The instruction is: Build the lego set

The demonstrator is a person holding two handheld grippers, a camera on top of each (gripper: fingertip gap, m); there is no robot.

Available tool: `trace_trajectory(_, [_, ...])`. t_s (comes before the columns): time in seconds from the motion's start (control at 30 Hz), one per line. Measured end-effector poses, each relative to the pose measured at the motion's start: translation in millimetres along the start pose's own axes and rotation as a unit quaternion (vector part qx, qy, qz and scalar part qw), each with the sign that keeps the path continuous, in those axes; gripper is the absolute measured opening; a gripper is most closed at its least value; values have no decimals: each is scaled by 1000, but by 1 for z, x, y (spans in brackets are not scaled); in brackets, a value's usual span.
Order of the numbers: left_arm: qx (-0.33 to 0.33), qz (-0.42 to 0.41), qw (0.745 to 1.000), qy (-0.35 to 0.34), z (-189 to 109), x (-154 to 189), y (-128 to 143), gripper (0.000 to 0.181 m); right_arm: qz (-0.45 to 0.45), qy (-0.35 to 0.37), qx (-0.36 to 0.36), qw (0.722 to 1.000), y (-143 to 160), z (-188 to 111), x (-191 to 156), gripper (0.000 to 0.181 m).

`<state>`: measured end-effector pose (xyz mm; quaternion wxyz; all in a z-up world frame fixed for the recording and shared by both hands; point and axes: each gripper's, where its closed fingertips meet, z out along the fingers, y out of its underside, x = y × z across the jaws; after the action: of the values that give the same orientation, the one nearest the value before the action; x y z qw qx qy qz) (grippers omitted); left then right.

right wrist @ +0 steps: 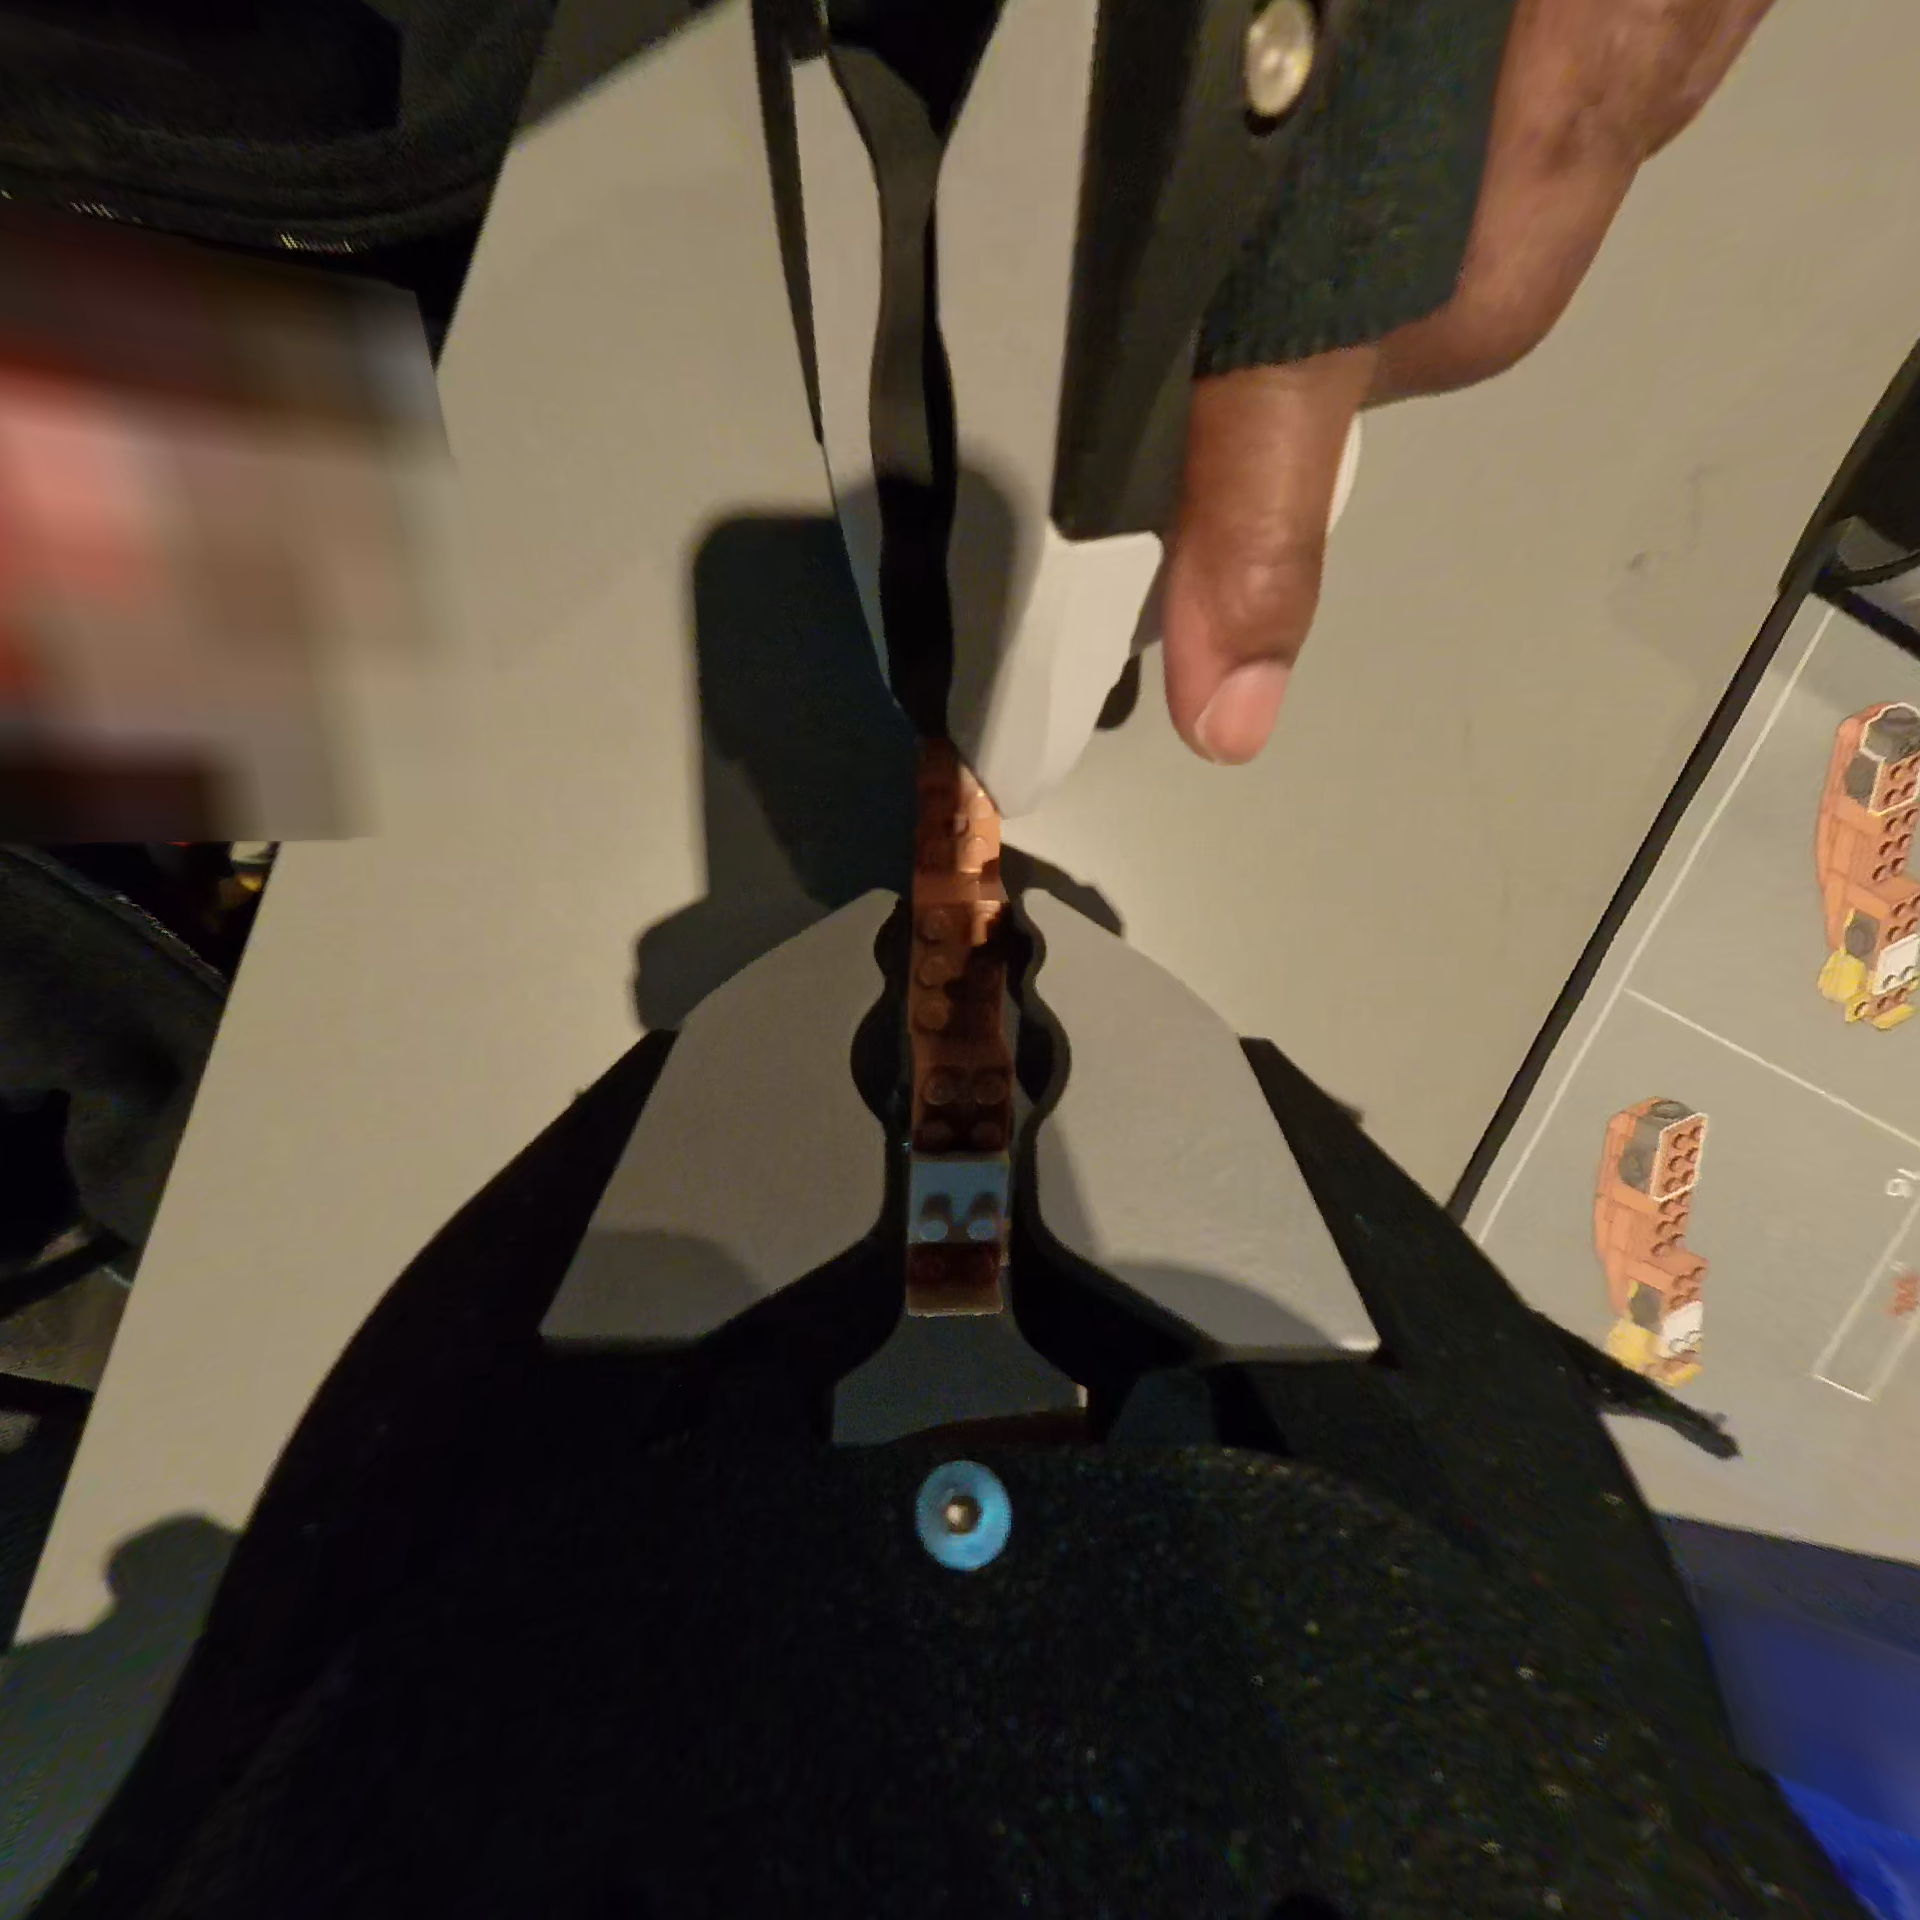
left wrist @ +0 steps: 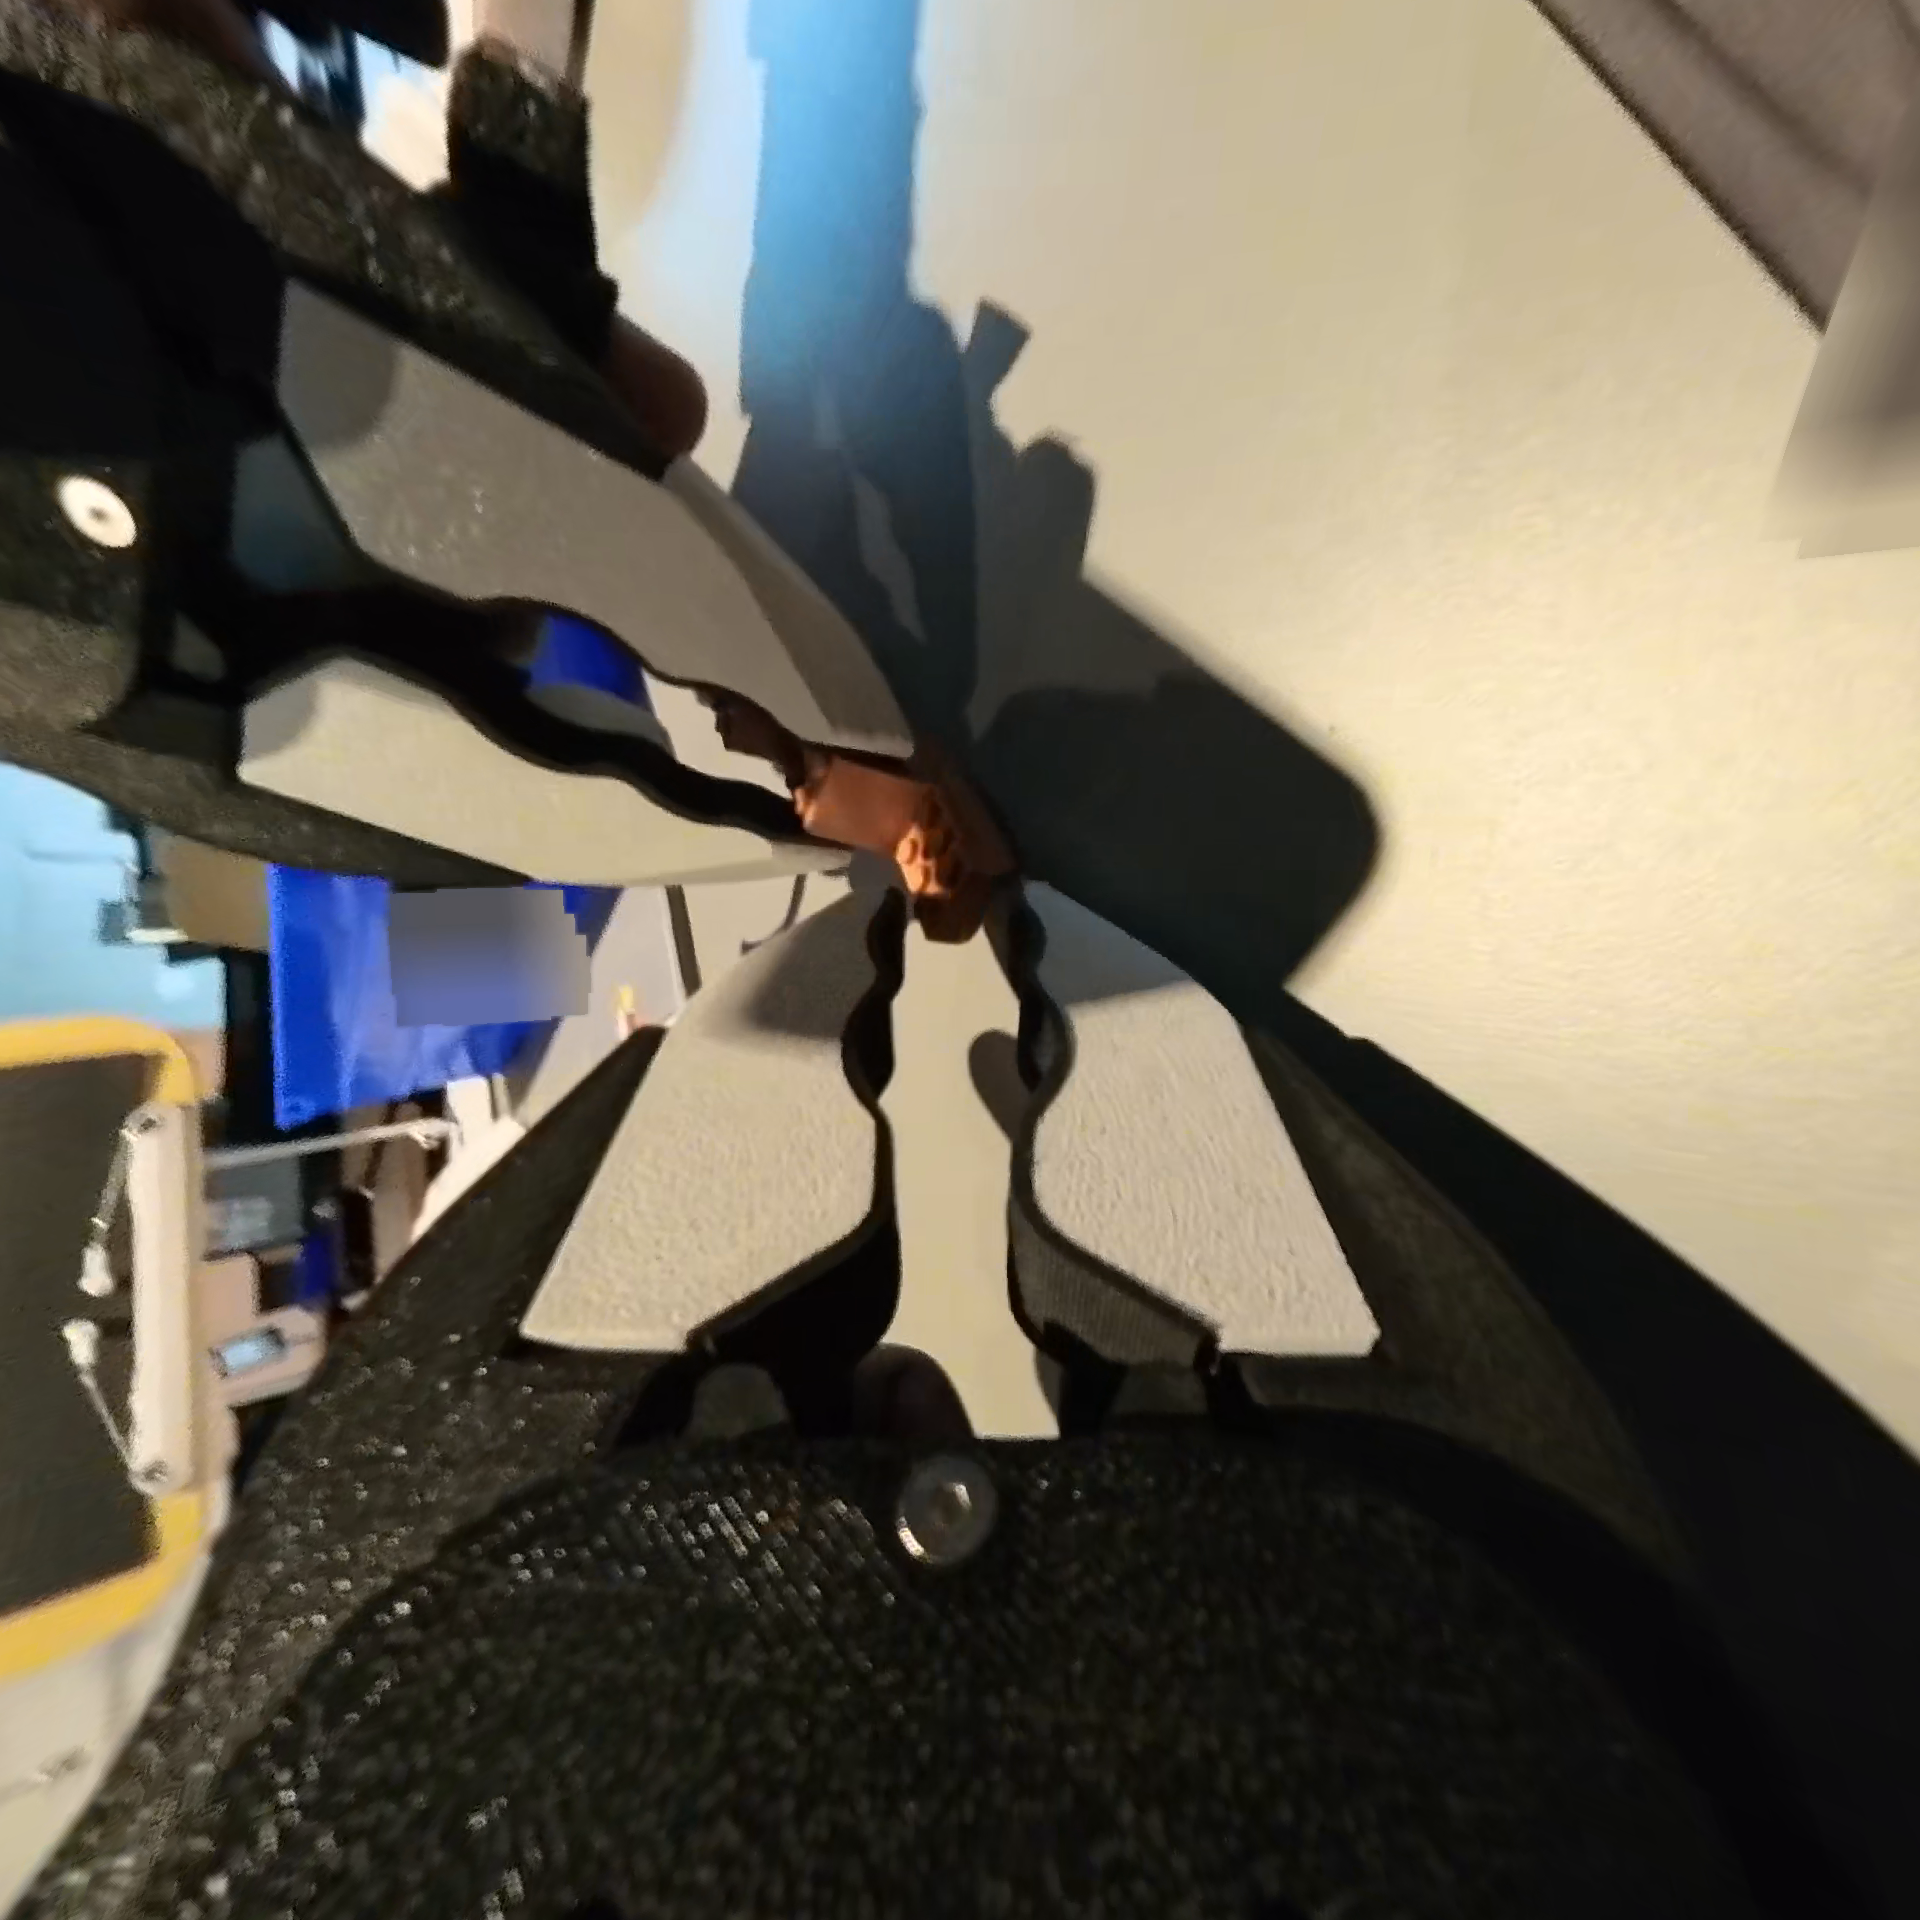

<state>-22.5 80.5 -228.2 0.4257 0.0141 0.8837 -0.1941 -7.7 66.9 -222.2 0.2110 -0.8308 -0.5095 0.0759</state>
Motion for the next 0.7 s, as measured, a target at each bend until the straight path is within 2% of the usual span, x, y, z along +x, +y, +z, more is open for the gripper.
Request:
trace_trajectory(0.2, [13, 59, 998, -15, 4, -4, -4, 22, 10, -10, 36, 999, 2, -1, 0, 16])
trace_trajectory(0.33, [19, 94, 995, -19, 7, -4, -6, 17, 8, -14, 45, 999, 3, -2, -1, 16])
trace_trajectory(0.53, [25, 110, 993, -19, 8, -4, -7, 16, 2, -7, 54, 999, 4, -1, 0, 17])
trace_trajectory(0.6, [25, 101, 994, -18, 8, -3, -7, 15, -12, 13, 38, 999, 9, 1, 2, 22])
trace_trajectory(0.7, [33, 62, 997, -20, 8, -2, -7, 15, -41, 48, 10, 998, 21, 3, 2, 41])
